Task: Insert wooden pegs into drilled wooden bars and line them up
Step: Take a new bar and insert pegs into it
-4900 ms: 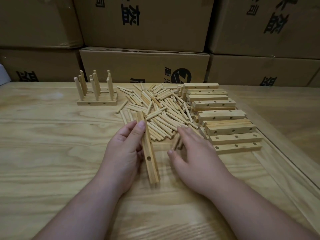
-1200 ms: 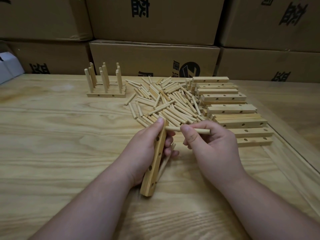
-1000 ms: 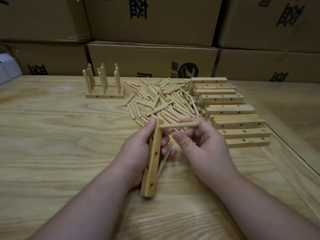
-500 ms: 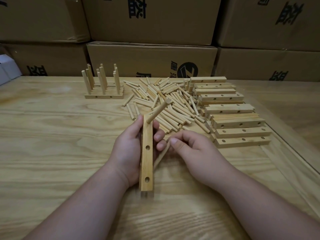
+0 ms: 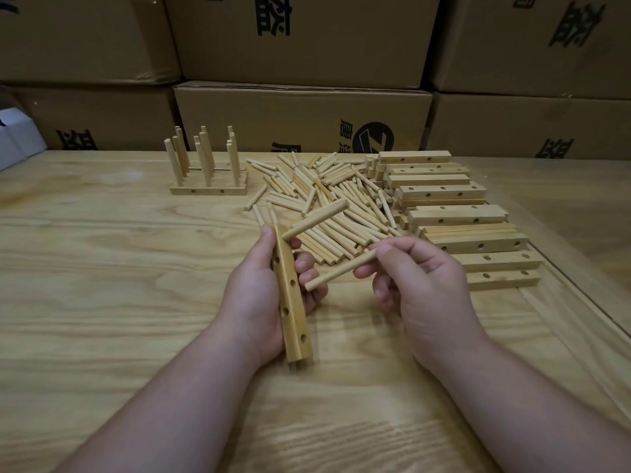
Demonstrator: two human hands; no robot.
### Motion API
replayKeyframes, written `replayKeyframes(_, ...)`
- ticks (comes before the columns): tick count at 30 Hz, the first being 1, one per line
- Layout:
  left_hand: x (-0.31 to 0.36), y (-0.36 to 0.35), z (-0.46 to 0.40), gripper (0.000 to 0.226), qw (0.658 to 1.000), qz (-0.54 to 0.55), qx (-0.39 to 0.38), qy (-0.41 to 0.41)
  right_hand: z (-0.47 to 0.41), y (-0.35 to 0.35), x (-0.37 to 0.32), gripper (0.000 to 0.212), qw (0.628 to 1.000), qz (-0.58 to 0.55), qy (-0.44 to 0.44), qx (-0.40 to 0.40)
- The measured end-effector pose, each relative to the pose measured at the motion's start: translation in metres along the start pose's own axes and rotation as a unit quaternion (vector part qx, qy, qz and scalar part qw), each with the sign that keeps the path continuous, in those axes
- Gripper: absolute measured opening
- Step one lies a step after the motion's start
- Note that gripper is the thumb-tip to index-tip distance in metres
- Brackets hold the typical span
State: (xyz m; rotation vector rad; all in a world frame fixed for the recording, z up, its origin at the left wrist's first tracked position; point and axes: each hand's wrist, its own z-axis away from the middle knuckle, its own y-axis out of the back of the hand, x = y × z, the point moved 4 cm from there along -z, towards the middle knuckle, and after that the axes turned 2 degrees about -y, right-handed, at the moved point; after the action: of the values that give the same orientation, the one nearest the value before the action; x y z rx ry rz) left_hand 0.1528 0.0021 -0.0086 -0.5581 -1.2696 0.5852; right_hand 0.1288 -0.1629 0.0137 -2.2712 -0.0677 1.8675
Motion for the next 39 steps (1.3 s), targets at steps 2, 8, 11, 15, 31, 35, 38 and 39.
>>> replayKeyframes(2,0.0000,-0.0009,0.0002,0.042,1.000,-0.009,0.005,-0.003,0.0007,-0.0014,0.0001,0.010,1.000,0.001,0.004,-0.010)
replayKeyframes(8,-0.0003,-0.0003,0.0009,0.042,0.999,-0.030,0.018,-0.015,0.0017,-0.0042,0.0004,0.012,0.999,0.018,0.023,-0.030)
replayKeyframes(11,0.0004,0.0002,0.0008,0.041,0.999,-0.030,0.019,-0.013,0.0033,-0.0052,-0.0015,0.011,0.998,0.024,0.039,-0.038)
replayKeyframes(15,0.0007,0.0012,0.0004,0.040,0.999,-0.035,0.031,-0.013,0.0059,-0.0059,-0.0040,0.010,0.997,0.027,0.058,-0.048)
replayKeyframes(31,0.0002,0.0002,-0.0001,0.042,0.998,-0.037,0.052,-0.012,0.0047,-0.0053,-0.0003,0.007,0.995,0.057,0.062,-0.057)
replayKeyframes(35,0.0005,0.0008,-0.0005,0.043,0.998,-0.031,0.053,-0.012,0.0030,-0.0041,0.0005,0.006,0.990,0.106,0.074,-0.063)
replayKeyframes(38,0.0004,0.0018,-0.0015,0.043,0.998,-0.027,0.053,-0.015,0.0004,-0.0011,0.0034,0.010,0.979,0.178,0.074,-0.071)
replayKeyframes(39,0.0005,0.0018,-0.0015,0.043,0.998,-0.027,0.053,-0.017,-0.0004,0.0001,0.0040,0.011,0.972,0.209,0.077,-0.074)
